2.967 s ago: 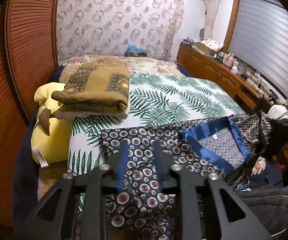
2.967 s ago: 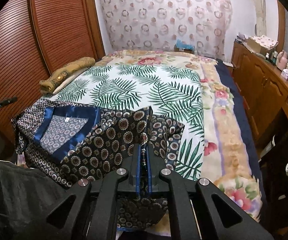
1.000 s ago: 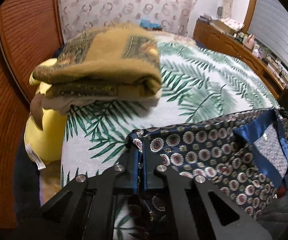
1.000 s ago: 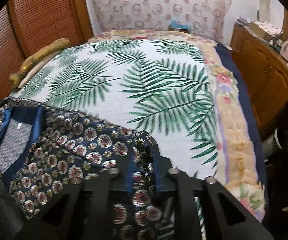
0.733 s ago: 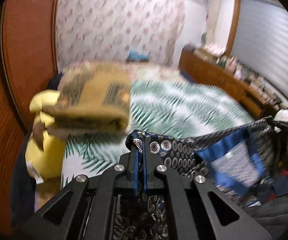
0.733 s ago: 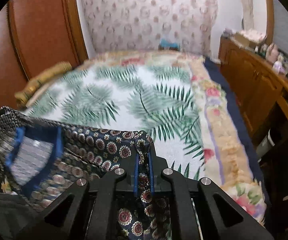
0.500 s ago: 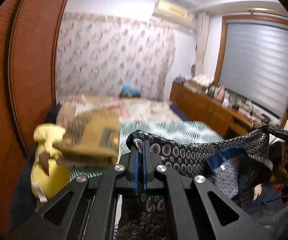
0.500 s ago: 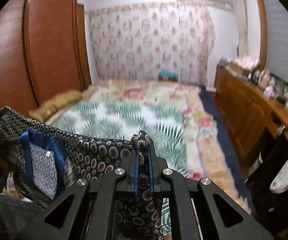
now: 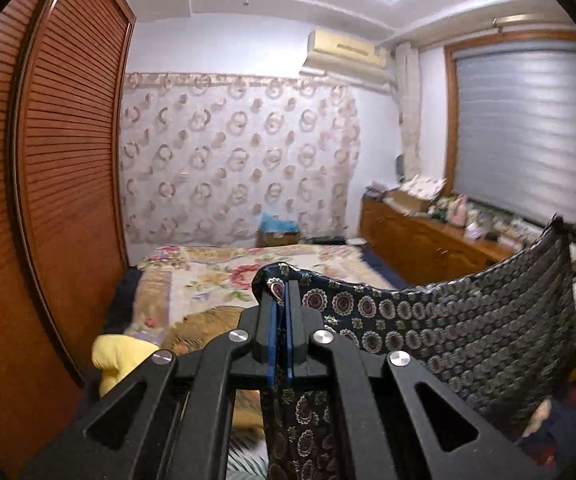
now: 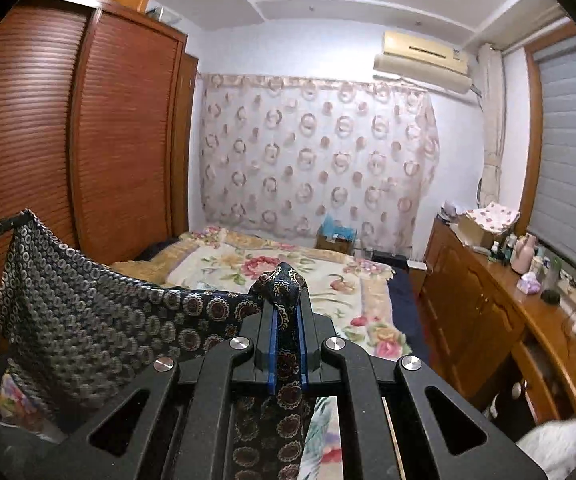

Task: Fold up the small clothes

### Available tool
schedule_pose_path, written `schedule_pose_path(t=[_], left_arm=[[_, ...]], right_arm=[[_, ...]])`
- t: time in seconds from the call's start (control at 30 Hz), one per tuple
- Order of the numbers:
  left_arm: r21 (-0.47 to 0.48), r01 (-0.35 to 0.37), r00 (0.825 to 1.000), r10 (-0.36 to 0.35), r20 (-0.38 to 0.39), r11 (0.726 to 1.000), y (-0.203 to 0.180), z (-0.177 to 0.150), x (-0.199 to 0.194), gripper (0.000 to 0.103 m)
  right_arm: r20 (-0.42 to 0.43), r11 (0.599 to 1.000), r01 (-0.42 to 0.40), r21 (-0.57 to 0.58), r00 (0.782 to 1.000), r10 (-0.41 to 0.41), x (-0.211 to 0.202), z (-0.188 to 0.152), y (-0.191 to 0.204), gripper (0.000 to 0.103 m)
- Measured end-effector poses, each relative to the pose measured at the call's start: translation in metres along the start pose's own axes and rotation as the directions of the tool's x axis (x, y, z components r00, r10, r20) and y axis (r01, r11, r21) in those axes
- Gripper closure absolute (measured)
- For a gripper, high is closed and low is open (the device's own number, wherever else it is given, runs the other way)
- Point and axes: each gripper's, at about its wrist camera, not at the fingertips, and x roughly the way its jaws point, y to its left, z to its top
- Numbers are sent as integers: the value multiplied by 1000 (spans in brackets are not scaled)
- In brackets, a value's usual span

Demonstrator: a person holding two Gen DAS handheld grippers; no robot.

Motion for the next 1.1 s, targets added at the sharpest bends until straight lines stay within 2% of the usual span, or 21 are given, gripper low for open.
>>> schedule_pose_path(t=[0.1, 0.2, 0.27, 0.33, 0.4, 0.43, 0.47, 0.5, 0.53, 0.73, 0.8, 0.83, 0.9, 0.97, 1.1], left_arm=[[12, -37, 998, 38, -56, 999, 12, 0, 54, 99], [23, -83, 989, 85, -124, 996, 32, -15, 120, 99], [23, -85, 982, 87, -168, 996, 41, -28, 147, 99], [13, -78, 976, 79, -202, 997, 44, -42, 165, 99], [15, -78, 970, 79, -228, 997, 43, -53, 172, 99], [22, -80, 970, 83, -229, 997, 40, -58, 173, 99], [25, -78, 969, 82, -232, 997, 39, -62, 173, 99], [26, -73, 968, 77, -241, 997, 38, -66, 173, 98], [28, -74, 966, 78, -247, 997, 36, -68, 172, 98], [10, -67, 965, 67, -254, 998, 32, -72, 159, 74], [8, -45, 968, 46, -247, 999, 27, -74, 152, 54], [6, -31, 969, 31, -247, 1000, 24, -76, 148, 51], [3, -1, 965, 2, -263, 1000, 16, -82, 145, 33], [8, 19, 961, -16, -274, 1000, 8, -89, 142, 28], [36, 53, 950, -39, -311, 998, -17, -108, 141, 28]], right_arm=[[-73, 1000, 19, -6, 997, -19, 66, 8, -6, 96], [-135, 997, 72, 5, 988, -71, 136, 7, -5, 95], [-192, 997, 77, 30, 979, -70, 175, -4, -7, 86], [-258, 994, 91, 61, 963, -73, 208, -21, -8, 77], [-312, 990, 115, 79, 946, -85, 229, -41, -7, 76], [-329, 989, 119, 82, 940, -86, 237, -49, -6, 73], [-346, 989, 118, 86, 935, -81, 240, -60, -4, 68], [-360, 989, 121, 86, 929, -83, 244, -66, -2, 57], [-376, 988, 128, 85, 923, -88, 245, -74, 0, 54], [-416, 985, 123, 117, 907, -64, 242, -92, -6, 53], [-414, 986, 106, 131, 909, -43, 231, -96, -6, 53], [-412, 985, 100, 139, 911, -34, 228, -97, -8, 53], [-409, 983, 95, 156, 912, -24, 216, -102, -21, 53], [-412, 982, 80, 171, 911, -3, 203, -111, -21, 53], [-424, 979, 57, 197, 905, 33, 180, -135, -15, 53]])
